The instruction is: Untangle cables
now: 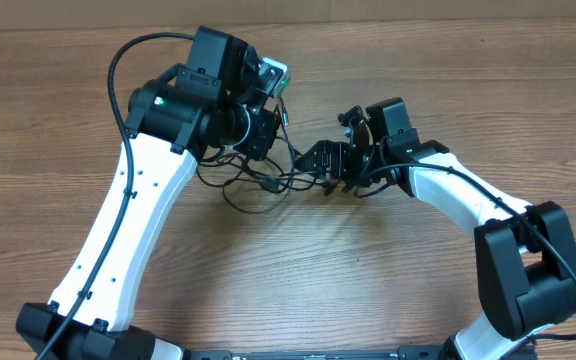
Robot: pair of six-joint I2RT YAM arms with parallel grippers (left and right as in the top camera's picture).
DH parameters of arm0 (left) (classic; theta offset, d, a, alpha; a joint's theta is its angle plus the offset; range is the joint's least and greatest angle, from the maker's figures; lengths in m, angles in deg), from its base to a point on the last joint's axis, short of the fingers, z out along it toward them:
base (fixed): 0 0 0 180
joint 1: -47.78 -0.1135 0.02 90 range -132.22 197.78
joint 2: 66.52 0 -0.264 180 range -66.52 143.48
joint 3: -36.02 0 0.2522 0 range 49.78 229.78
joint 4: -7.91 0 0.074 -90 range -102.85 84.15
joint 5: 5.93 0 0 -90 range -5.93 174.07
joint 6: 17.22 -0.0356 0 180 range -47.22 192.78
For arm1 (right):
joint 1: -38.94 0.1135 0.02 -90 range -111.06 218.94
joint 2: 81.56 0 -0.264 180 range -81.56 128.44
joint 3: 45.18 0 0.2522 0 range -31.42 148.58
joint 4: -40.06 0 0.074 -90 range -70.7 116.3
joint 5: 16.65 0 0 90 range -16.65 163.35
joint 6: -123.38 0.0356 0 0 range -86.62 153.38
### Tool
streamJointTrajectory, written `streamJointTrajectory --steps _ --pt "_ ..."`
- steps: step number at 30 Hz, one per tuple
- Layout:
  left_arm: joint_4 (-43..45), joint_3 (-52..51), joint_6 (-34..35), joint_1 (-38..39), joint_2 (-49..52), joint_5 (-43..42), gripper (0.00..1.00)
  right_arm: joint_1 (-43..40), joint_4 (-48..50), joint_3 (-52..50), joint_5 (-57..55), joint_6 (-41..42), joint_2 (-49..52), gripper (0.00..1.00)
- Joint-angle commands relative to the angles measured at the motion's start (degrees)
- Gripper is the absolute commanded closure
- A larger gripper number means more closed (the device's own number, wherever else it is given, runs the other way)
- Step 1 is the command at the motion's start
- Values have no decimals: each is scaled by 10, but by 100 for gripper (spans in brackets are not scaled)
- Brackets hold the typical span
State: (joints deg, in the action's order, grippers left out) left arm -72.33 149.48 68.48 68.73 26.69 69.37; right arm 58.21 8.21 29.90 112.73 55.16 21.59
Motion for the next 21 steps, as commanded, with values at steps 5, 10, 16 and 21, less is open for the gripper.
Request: streamJointTrajectory --steps 5,10,16,21 --pt "-11 7 -17 -3 26 -14 96 4 -6 -2 44 -45 2 0" --pt "0 7 -18 -3 35 -82 96 4 -4 -2 32 -42 2 0" --pt "29 12 -17 -4 34 -186 96 28 -7 -2 -82 6 2 1" --pt "24 49 -4 -4 32 -199 96 40 -27 -2 -222 75 2 1"
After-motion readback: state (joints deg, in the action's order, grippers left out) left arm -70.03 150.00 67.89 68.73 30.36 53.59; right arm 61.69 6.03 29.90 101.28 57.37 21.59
